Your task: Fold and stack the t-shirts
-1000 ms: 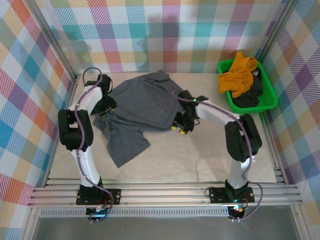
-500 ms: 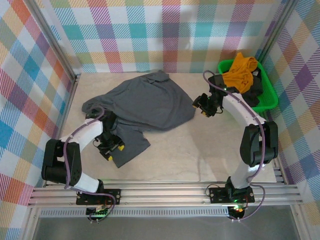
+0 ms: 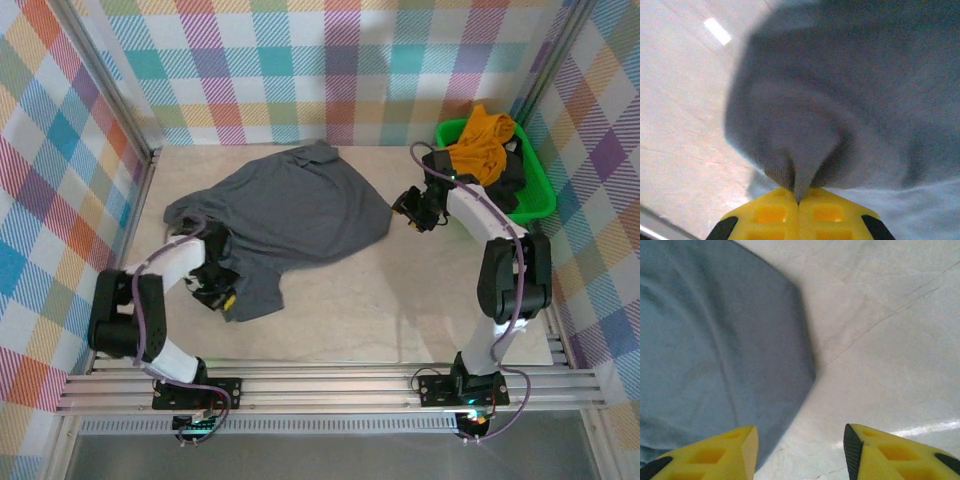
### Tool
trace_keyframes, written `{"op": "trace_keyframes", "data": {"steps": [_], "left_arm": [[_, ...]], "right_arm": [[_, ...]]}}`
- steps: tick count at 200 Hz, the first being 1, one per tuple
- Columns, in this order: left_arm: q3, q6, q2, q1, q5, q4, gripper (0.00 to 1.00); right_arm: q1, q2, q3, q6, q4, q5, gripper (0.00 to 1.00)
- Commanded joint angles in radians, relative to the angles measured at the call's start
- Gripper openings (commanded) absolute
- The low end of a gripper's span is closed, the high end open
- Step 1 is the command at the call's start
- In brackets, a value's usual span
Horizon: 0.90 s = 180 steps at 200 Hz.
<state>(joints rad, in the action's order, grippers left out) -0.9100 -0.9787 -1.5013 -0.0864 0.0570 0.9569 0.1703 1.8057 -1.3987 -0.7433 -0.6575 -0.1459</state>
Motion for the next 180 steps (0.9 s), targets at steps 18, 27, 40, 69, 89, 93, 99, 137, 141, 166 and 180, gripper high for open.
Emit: {"op": "trace_keyframes", "data": {"steps": [18, 27, 40, 69, 89, 93, 99, 137, 141, 166, 180], "left_arm": [[-0.108, 0.074, 0.099, 0.128, -0.148, 0.146, 0.0], [-0.11, 0.077, 0.089, 0.13, -0.131, 0.138, 0.0], [-0.11, 0.061, 0.088, 0.132, -0.127, 0.135, 0.0], [-0.117, 0.056, 0.088, 0.148, -0.127, 0.12, 0.0], [-0.135, 0.064, 0.075, 0.149, -0.122, 0.117, 0.0], [-0.136, 0.064, 0.075, 0.149, -0.123, 0.117, 0.0], [-0.136, 0.066, 0.076, 0.149, -0.122, 0.114, 0.0], [-0.148, 0.069, 0.064, 0.149, -0.117, 0.107, 0.0], [-0.149, 0.069, 0.061, 0.149, -0.115, 0.108, 0.0], [-0.164, 0.069, 0.049, 0.149, -0.113, 0.103, 0.0], [-0.174, 0.07, 0.042, 0.149, -0.111, 0.101, 0.0]], "right_arm": [[0.028, 0.127, -0.018, 0.036, 0.047, -0.008, 0.41], [0.046, 0.158, -0.048, 0.056, 0.048, -0.016, 0.4], [0.068, 0.205, -0.1, 0.089, 0.029, 0.002, 0.4], [0.074, 0.285, -0.164, 0.117, 0.014, 0.028, 0.34], [0.075, 0.32, -0.2, 0.126, 0.009, 0.016, 0.31], [0.075, 0.324, -0.203, 0.125, 0.007, 0.016, 0.3], [0.075, 0.328, -0.206, 0.125, 0.008, 0.017, 0.29], [0.075, 0.372, -0.246, 0.125, -0.009, -0.006, 0.19], [0.075, 0.375, -0.249, 0.124, -0.009, -0.006, 0.16], [0.076, 0.356, -0.246, 0.115, -0.009, 0.022, 0.0], [0.076, 0.321, -0.23, 0.111, -0.007, 0.045, 0.0]]}}
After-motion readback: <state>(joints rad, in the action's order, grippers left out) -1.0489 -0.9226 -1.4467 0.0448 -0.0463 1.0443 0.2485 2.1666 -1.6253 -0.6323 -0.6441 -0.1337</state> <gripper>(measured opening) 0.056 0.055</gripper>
